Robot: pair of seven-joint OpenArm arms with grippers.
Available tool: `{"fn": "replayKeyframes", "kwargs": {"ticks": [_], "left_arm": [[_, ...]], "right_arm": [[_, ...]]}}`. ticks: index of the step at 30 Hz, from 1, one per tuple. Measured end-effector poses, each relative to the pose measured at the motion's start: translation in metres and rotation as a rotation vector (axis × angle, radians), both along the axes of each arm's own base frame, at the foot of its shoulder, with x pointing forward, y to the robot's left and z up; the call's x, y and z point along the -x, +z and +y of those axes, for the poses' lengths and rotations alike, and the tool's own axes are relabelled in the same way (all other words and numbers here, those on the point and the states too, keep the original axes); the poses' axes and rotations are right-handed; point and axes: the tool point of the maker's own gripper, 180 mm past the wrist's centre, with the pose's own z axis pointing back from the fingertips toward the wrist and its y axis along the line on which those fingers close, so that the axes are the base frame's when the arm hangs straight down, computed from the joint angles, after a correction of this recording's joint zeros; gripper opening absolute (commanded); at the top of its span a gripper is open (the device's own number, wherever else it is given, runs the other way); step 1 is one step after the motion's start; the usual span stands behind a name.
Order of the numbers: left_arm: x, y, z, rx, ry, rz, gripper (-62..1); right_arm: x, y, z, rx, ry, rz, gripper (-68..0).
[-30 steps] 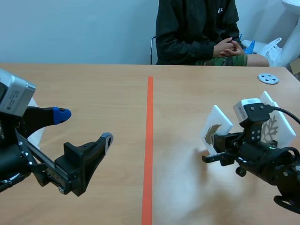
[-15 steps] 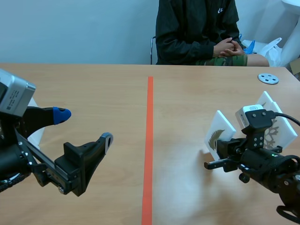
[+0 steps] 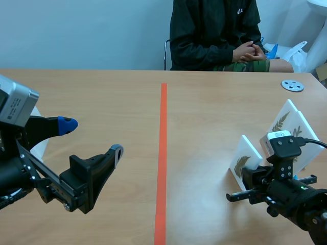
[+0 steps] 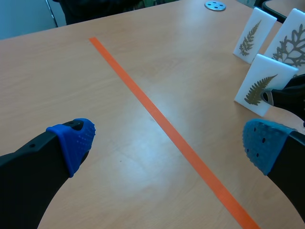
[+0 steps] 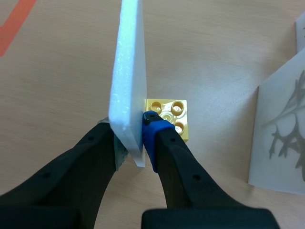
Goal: Sort the leaf by its shape. The table is split by an orange tape line. A compound leaf with several leaflets goes to the left side, a simple leaf with one blade goes to the right side. Return to the home posture when a red brick is placed on the table.
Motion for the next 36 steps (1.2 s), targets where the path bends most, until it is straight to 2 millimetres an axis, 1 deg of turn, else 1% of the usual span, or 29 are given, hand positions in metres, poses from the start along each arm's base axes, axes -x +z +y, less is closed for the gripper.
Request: {"fn": "replayKeyframes", "kwargs": {"ticks": [5, 10, 12, 15, 26, 30, 31, 34, 35, 36], "left_arm": [[0.000, 0.000, 0.000, 0.000, 0.000, 0.000, 1.4], [0.000, 0.000, 0.000, 0.000, 0.000, 0.000, 1.4], [0.000, 0.000, 0.000, 0.000, 0.000, 0.000, 1.4], [0.000, 0.000, 0.000, 0.000, 0.000, 0.000, 1.4], [0.000, 0.000, 0.000, 0.000, 0.000, 0.000, 1.4], [0.000, 0.000, 0.000, 0.000, 0.000, 0.000, 1.4], [0.000, 0.000, 0.000, 0.000, 0.000, 0.000, 1.4], [0.000, 0.000, 0.000, 0.000, 0.000, 0.000, 1.4], [0.000, 0.000, 0.000, 0.000, 0.000, 0.000, 1.4], [0.000, 0.000, 0.000, 0.000, 0.000, 0.000, 1.4]], "right_arm": [[0.001, 0.001, -0.003, 0.010, -0.002, -0.011, -66.2], [-0.001, 0.006, -0.025, 0.026, -0.057, -0.029, -66.2], [-0.002, 0.007, -0.030, 0.030, -0.070, -0.032, -66.1], [-0.001, 0.005, -0.029, 0.029, -0.066, -0.026, -63.2], [0.001, 0.003, -0.028, 0.031, -0.063, -0.010, -63.2], [0.002, 0.001, -0.029, 0.033, -0.063, 0.000, -55.5], [0.002, 0.000, -0.029, 0.034, -0.063, 0.005, -54.5], [0.003, 0.000, -0.029, 0.034, -0.064, 0.009, -54.3], [0.003, 0.000, -0.029, 0.034, -0.064, 0.009, -53.3], [0.003, 0.000, -0.029, 0.034, -0.064, 0.009, -50.6]]}}
